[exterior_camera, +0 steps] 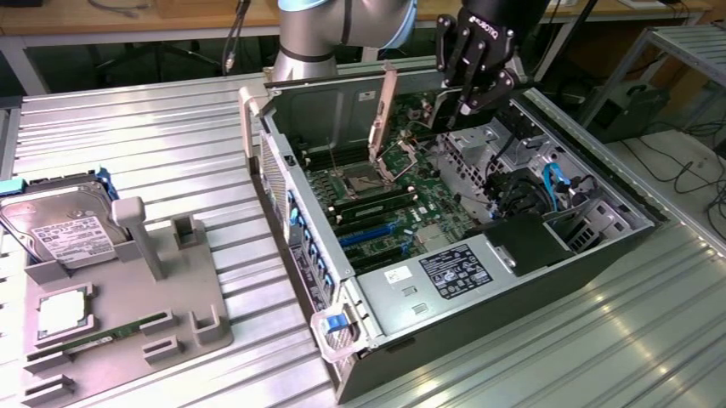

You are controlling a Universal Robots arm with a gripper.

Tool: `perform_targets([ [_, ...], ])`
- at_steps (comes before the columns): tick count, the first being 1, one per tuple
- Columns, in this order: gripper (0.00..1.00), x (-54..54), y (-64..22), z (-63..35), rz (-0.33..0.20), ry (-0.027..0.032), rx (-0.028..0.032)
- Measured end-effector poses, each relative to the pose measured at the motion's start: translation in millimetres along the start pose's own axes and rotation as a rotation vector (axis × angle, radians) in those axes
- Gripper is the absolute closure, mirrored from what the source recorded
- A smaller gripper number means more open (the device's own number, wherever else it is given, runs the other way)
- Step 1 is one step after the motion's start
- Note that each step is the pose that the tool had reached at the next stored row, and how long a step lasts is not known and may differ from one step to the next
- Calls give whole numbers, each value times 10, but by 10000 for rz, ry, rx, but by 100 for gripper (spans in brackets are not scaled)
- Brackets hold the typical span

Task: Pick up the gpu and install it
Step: 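Insert the gpu into the slot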

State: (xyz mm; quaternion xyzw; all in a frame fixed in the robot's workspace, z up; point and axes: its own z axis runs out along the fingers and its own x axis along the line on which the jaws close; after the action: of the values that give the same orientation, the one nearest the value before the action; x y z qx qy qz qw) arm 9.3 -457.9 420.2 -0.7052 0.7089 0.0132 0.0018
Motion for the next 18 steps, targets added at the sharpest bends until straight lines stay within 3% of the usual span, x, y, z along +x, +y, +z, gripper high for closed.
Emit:
perform_targets([
  [18, 72, -12, 39, 73, 0, 15, 4],
])
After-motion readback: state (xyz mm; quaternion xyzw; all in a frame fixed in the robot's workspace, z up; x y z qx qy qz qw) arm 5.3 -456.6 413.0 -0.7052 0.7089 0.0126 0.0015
